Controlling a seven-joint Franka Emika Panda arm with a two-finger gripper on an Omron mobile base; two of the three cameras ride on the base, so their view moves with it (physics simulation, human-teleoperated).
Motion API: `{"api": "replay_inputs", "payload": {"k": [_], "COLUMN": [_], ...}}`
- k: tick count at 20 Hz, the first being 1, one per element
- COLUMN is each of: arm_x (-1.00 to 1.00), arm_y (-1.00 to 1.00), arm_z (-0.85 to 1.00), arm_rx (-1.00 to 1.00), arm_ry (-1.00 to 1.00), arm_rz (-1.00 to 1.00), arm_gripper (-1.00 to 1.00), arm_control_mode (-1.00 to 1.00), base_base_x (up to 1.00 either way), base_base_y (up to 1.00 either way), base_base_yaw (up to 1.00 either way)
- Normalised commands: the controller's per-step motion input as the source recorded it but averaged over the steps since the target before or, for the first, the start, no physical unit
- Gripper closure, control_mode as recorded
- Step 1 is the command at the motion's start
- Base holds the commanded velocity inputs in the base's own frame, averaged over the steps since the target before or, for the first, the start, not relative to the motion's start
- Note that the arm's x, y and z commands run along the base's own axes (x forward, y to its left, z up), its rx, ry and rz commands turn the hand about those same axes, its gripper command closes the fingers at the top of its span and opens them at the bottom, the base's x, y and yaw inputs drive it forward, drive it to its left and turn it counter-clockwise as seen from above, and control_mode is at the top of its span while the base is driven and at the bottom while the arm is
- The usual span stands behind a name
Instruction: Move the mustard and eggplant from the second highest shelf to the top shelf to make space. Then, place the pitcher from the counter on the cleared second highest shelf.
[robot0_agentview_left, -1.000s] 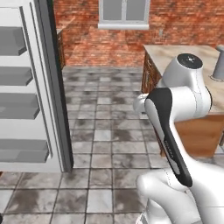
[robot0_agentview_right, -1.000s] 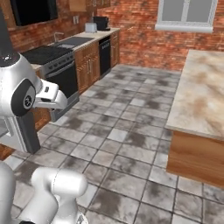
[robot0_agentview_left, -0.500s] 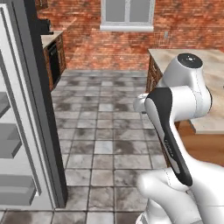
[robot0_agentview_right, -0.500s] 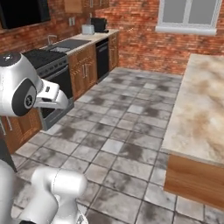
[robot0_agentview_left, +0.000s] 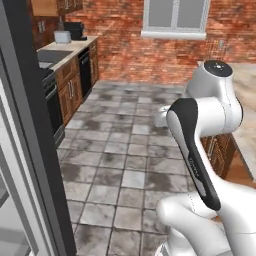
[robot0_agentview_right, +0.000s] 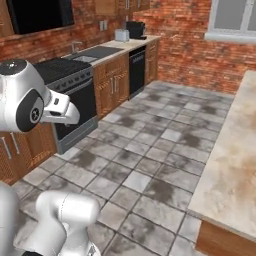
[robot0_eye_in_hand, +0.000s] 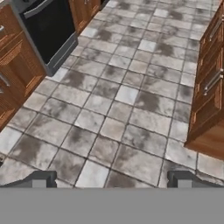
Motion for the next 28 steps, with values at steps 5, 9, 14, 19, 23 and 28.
{"api": "replay_inputs", "payload": {"k": [5,9,14,19,23,28], "arm_x": [0.00,0.00,0.00,0.00,0.00,0.00], "arm_y": [0.00,0.00,0.00,0.00,0.00,0.00], "arm_z": [0.00,0.00,0.00,0.00,0.00,0.00], "arm_rx": [0.00,0.00,0.00,0.00,0.00,0.00], "arm_ry": [0.00,0.00,0.00,0.00,0.00,0.00], "arm_rz": [0.00,0.00,0.00,0.00,0.00,0.00], "arm_gripper": [-1.00,-1.00,-1.00,-1.00,-1.00,-1.00], "arm_control_mode": [1.00,1.00,1.00,1.00,1.00,1.00], "base_base_x": [0.56,0.65,0.72,0.75,0.83,0.84], "base_base_y": [0.00,0.00,0.00,0.06,0.11,0.11], "base_base_yaw": [0.38,0.39,0.40,0.39,0.41,0.42]}}
